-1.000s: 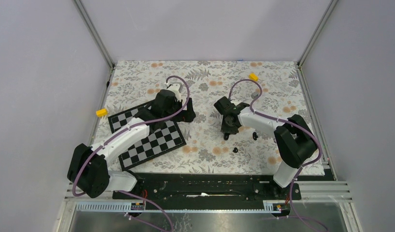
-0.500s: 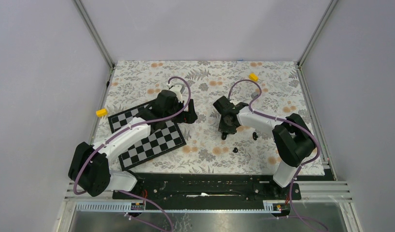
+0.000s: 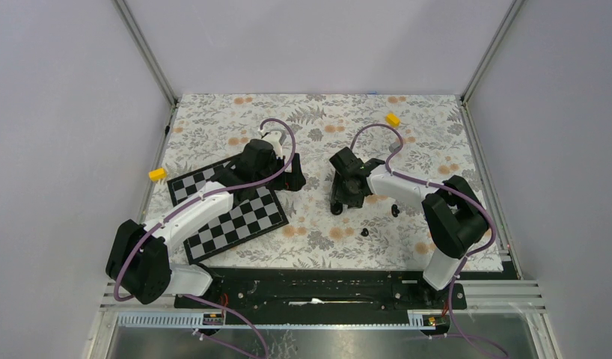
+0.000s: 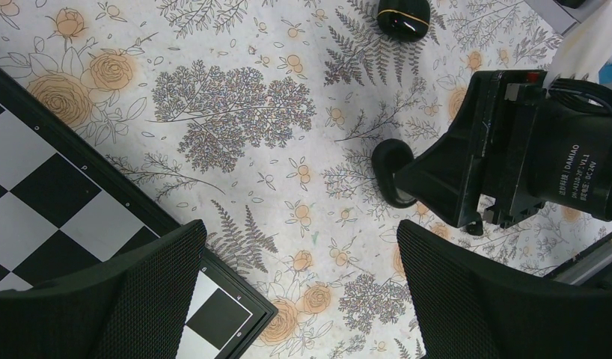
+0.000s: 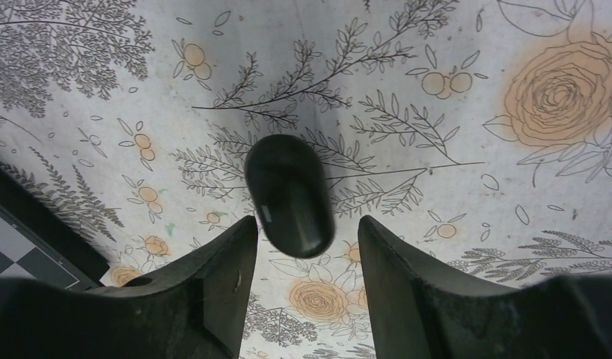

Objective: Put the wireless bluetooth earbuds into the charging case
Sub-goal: Place the charging case at the center of the board, then adjust both arms with the charging case at the center of the board.

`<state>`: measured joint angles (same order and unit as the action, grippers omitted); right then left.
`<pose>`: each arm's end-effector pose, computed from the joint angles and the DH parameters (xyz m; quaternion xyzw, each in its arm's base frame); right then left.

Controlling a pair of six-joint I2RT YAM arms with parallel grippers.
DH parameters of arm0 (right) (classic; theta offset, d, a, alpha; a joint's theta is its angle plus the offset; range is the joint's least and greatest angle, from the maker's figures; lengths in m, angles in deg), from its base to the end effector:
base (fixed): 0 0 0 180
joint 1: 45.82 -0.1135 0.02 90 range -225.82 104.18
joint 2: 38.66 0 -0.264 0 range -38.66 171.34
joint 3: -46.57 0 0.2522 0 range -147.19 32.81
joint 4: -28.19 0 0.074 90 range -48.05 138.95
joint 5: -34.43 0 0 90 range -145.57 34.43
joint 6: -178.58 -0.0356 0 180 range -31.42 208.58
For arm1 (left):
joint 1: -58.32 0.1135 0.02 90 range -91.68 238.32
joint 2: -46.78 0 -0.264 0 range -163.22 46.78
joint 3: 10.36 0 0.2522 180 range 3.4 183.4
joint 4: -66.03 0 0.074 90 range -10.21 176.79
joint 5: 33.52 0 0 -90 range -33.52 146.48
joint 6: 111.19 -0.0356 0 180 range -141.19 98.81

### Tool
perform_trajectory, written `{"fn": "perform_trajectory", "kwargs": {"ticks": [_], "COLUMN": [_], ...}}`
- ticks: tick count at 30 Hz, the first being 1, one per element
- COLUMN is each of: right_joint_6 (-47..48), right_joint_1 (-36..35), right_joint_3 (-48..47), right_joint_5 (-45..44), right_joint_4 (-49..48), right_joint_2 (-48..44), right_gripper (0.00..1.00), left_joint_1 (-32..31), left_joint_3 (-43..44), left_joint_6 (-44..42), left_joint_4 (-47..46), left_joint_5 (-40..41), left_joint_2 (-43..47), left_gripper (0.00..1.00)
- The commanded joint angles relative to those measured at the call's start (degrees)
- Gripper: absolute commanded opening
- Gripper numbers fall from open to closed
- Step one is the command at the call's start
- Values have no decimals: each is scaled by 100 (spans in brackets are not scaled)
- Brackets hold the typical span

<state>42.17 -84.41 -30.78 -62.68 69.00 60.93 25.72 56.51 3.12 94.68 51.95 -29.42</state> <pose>0.2739 0.2130 0.1809 0.0806 0.9674 0.1127 0.2122 0.2446 -0.1598 0.2616 0.0822 0.8944 -0.2400 0.3683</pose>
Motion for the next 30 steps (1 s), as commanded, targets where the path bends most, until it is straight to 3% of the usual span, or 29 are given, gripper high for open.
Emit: {"fn": "perform_trajectory", "kwargs": {"ticks": [1,5,15,22,30], "right_joint_6": [4,375,1208,1421,1551], "right_joint_1": [-55,-53,-54,-197,-221], "right_joint_3": [-26,-2,106,71,266], "right_joint_5": [199,182,-315,-194,-359], "right_joint_4": [-150,-208,-138,-109,-5], "right_joint_2": [-222,-310,-449,43,-20], "right_gripper": [59,60,75,79,80], "left_joint_1": [26,30,26,26,26], "left_joint_3": [-2,7,15,82,85], "left_joint_6": [60,47,77,125,115], "left_joint_4": [-258,-248,-217,-190,-190], "left_joint_5": [-16,31,117,45,30], "left_joint_2": [163,191,161,24,-12], "left_gripper": [99,99,99,99,99]}}
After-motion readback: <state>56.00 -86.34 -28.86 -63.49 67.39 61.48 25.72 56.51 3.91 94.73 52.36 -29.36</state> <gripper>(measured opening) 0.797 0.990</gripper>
